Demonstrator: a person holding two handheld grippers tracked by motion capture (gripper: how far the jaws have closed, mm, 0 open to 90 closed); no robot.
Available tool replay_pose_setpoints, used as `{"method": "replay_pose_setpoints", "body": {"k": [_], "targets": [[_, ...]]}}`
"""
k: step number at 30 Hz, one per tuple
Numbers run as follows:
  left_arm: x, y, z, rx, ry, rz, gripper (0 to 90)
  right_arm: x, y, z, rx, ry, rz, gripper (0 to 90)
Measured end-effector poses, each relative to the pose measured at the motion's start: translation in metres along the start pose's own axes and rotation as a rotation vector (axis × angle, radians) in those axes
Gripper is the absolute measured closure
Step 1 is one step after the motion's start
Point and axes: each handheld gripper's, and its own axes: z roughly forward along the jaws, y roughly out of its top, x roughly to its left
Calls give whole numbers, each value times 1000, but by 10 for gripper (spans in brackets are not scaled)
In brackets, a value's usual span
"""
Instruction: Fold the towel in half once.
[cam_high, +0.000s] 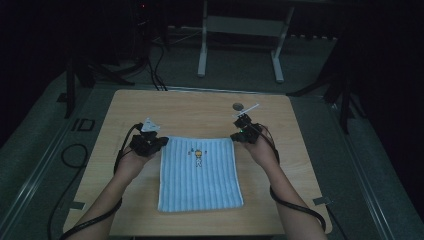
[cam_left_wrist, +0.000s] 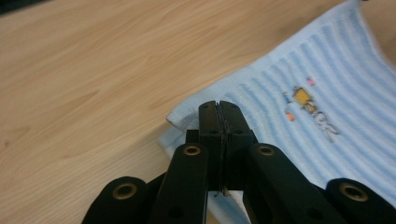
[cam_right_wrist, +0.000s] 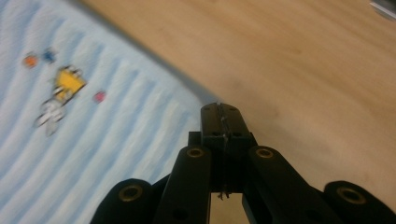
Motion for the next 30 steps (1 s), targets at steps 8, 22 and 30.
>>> {"method": "replay_pose_setpoints", "body": {"k": [8,22,30], "targets": [[15,-5,20,43,-10,-36,685,-3,15,32,49,-4,26,755],[-26,-27,-24,96,-230,103,520,33,-41,5,99,96,-144,605],[-84,-58,-51,194,-371,303,491,77,-88,-33,59,198,-273,574]]}}
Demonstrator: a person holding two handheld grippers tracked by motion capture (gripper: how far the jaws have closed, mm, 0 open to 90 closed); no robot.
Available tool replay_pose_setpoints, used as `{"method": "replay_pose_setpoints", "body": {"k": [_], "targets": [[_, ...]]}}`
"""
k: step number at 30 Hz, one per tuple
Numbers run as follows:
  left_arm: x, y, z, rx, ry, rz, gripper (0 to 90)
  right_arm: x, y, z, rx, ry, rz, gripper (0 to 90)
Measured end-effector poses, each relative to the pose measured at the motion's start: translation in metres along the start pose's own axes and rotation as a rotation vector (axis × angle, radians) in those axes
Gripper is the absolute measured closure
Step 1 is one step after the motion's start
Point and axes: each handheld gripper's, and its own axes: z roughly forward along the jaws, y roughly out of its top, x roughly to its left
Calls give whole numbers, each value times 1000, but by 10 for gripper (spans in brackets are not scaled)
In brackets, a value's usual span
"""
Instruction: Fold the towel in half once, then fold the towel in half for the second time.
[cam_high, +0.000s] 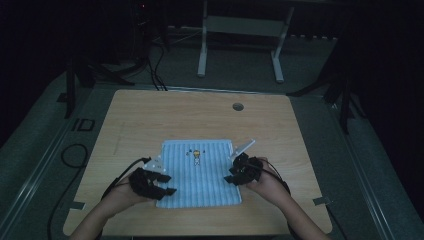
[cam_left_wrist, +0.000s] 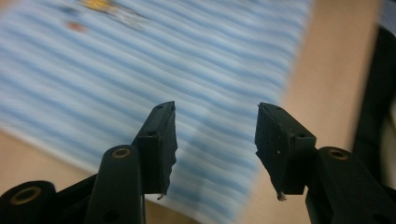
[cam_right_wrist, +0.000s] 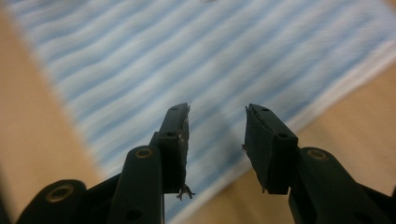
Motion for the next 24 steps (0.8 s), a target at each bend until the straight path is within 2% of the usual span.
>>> {"method": "replay_pose_setpoints", "body": {"k": [3,4,6,7,11,12,16,19,22,23,24], "targets": [[-15,-8,6,33,-3,42,490,19,-12,-3,-14,34,-30,548],[-18,-11,10,42,-7,42,490,26,-16,-2,-11,45,-36,541],[-21,-18,16,61,15,47,490,36,-25,0,11,59,-79,505],[-20,-21,19,65,16,39,490,40,-29,1,18,53,-99,503],[-15,-28,25,61,52,20,490,42,-41,9,59,17,-104,501],[-14,-29,26,74,70,34,490,42,-43,12,74,11,-105,499],[-13,-32,31,100,80,37,490,40,-49,19,98,2,-99,511],[-13,-32,33,96,84,39,491,41,-48,21,105,-19,-112,528],[-14,-32,33,93,102,59,516,42,-47,22,110,-39,-120,587],[-14,-32,33,90,116,59,600,44,-46,22,116,-68,-139,723],[-12,-31,32,89,111,43,659,42,-45,21,114,-68,-127,783]]}}
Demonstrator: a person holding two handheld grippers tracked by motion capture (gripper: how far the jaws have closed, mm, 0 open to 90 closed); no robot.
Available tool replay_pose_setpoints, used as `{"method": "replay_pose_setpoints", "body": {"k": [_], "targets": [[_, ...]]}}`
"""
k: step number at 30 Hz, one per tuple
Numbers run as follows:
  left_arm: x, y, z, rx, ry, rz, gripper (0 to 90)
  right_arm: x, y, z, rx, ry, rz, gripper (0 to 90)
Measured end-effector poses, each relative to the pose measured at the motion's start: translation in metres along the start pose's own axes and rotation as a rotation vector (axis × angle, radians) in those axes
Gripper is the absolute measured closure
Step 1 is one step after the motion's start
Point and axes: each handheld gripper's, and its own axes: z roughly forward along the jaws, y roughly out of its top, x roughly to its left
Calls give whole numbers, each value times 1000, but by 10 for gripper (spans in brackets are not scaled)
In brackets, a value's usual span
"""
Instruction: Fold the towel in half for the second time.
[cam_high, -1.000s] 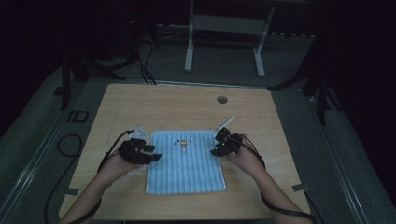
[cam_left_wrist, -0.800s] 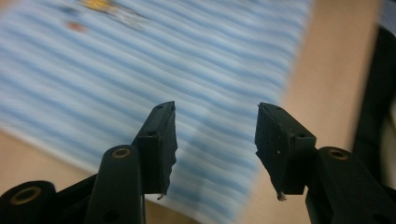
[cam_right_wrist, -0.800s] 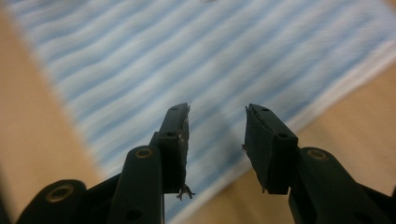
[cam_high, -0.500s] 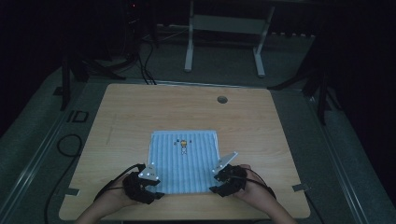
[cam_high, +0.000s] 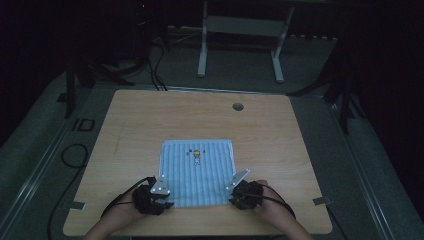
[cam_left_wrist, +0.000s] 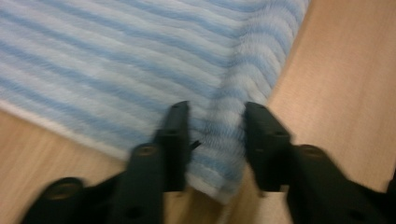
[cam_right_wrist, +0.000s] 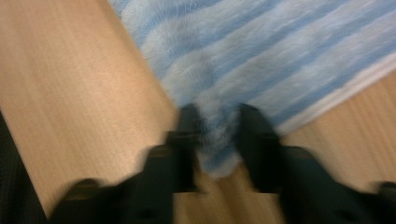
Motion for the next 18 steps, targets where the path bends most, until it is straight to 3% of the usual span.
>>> {"method": "replay_pose_setpoints", "body": {"k": [2,4,6,10,15,18], "targets": [[4,2,-2,-21,1,-9,783,-4,1,-2,-9,30,26,840],[7,5,-5,-33,10,-27,832,-6,3,-6,-22,44,36,851],[9,8,-8,-54,19,-40,842,-6,3,-10,-25,44,35,853],[12,10,-14,-82,-22,-70,854,-10,2,-24,-48,73,53,855],[7,12,-16,-77,-54,-62,853,-5,-3,-31,-50,95,52,855],[-4,14,-18,-49,-104,-33,852,5,-15,-31,-32,119,50,855]]}}
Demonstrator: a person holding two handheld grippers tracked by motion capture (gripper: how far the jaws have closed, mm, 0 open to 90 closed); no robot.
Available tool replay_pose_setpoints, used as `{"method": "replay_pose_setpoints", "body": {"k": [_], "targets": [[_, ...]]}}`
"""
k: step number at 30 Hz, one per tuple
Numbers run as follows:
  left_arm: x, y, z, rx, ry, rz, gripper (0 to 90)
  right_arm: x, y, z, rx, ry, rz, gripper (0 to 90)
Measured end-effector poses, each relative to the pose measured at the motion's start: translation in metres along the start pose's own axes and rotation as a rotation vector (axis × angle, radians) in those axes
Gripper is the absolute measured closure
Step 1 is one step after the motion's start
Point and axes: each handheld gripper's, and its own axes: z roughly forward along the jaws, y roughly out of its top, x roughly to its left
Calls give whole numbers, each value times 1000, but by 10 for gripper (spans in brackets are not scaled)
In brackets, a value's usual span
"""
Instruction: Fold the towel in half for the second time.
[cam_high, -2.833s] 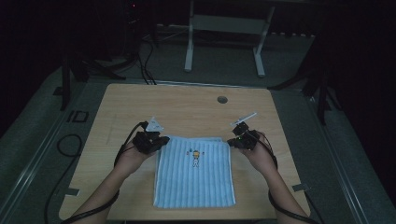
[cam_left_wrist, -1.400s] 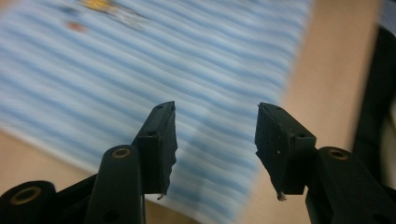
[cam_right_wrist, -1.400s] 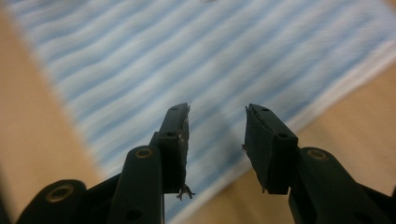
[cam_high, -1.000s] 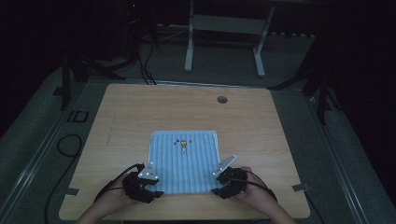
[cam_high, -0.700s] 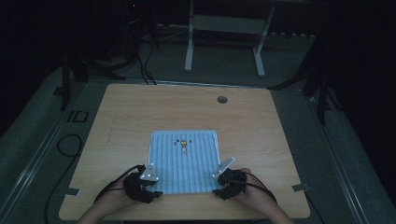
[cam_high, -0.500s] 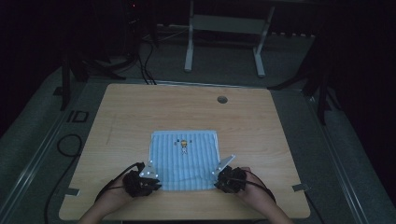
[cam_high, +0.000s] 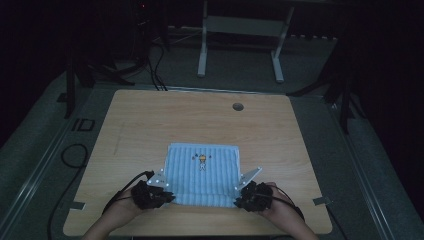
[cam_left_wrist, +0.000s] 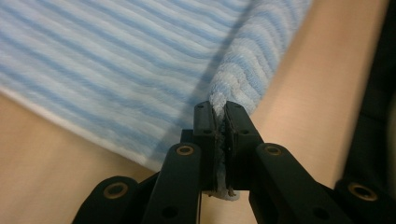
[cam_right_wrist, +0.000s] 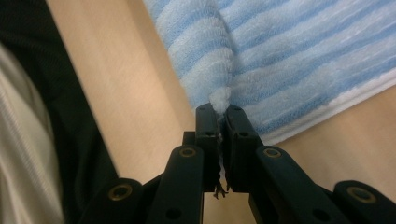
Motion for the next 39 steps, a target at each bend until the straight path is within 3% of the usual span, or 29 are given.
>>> {"method": "replay_pose_setpoints", "body": {"k": [5,7,11,16,20,24,30,39], "targets": [[-12,6,-3,8,-48,30,851,7,-14,-7,-12,20,23,854],[-13,11,-6,7,-46,45,850,7,-16,-16,-26,9,32,854],[-5,24,-10,-28,-32,28,850,-3,-11,-34,-65,-27,50,854],[11,43,-11,-44,10,-10,849,-28,9,-47,-104,-54,72,854],[31,54,-15,-102,30,-90,846,-50,27,-50,-123,-60,104,853],[48,58,-13,-101,86,-113,846,-71,46,-49,-134,-74,122,855],[76,62,-14,-136,137,-186,846,-102,67,-38,-124,-93,174,856],[105,74,-1,-138,178,-224,832,-133,82,-16,-97,-123,250,854]]}}
